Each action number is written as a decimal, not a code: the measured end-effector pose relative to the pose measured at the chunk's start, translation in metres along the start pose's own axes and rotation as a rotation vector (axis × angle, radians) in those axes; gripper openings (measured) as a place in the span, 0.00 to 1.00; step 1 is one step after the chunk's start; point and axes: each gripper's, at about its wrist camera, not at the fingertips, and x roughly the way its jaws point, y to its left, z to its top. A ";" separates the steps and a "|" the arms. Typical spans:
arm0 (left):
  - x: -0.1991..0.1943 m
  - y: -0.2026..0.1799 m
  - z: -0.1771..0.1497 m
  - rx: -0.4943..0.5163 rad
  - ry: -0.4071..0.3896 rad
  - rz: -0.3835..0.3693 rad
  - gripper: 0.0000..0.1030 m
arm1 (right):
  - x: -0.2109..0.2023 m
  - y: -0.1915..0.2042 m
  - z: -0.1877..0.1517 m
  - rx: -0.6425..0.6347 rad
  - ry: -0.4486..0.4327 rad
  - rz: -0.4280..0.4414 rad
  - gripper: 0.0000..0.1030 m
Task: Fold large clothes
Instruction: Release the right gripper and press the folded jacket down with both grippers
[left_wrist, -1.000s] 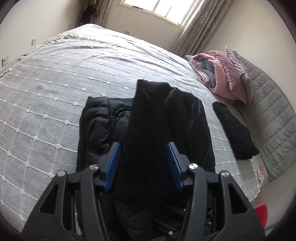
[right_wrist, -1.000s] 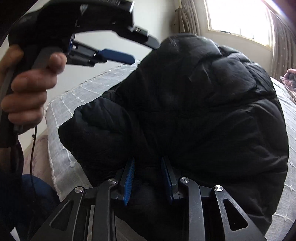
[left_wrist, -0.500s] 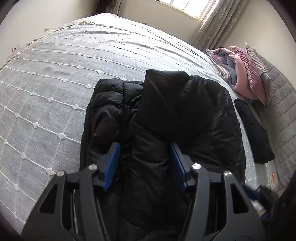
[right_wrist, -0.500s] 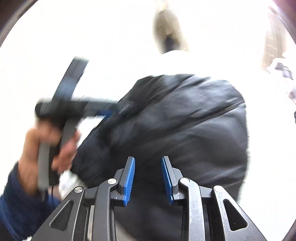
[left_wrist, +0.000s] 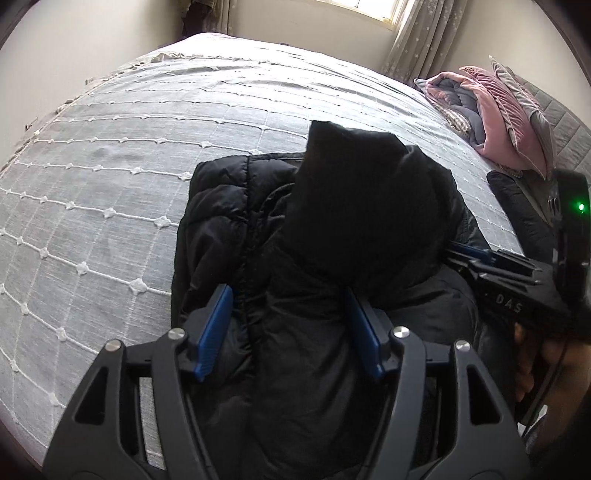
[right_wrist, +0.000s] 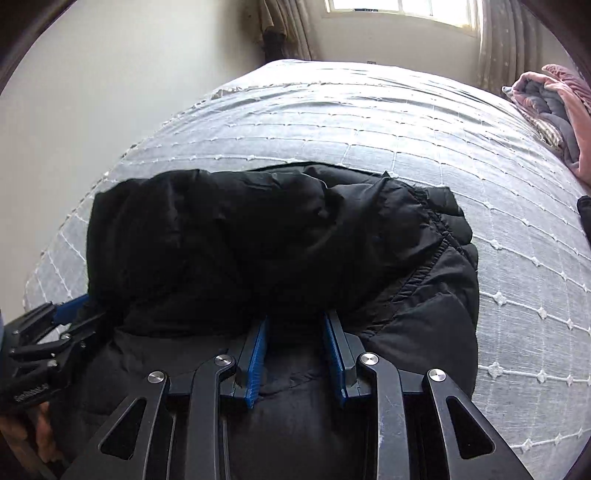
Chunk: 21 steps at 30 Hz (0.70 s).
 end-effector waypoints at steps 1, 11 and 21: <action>0.001 0.003 0.000 -0.010 0.005 -0.011 0.63 | 0.005 0.003 -0.003 -0.017 -0.002 -0.012 0.30; 0.013 0.001 -0.003 -0.009 0.025 -0.006 0.67 | 0.016 0.002 -0.004 -0.039 0.001 -0.033 0.30; 0.008 0.009 -0.011 -0.022 0.010 -0.027 0.67 | -0.081 -0.066 -0.067 0.242 -0.080 0.168 0.68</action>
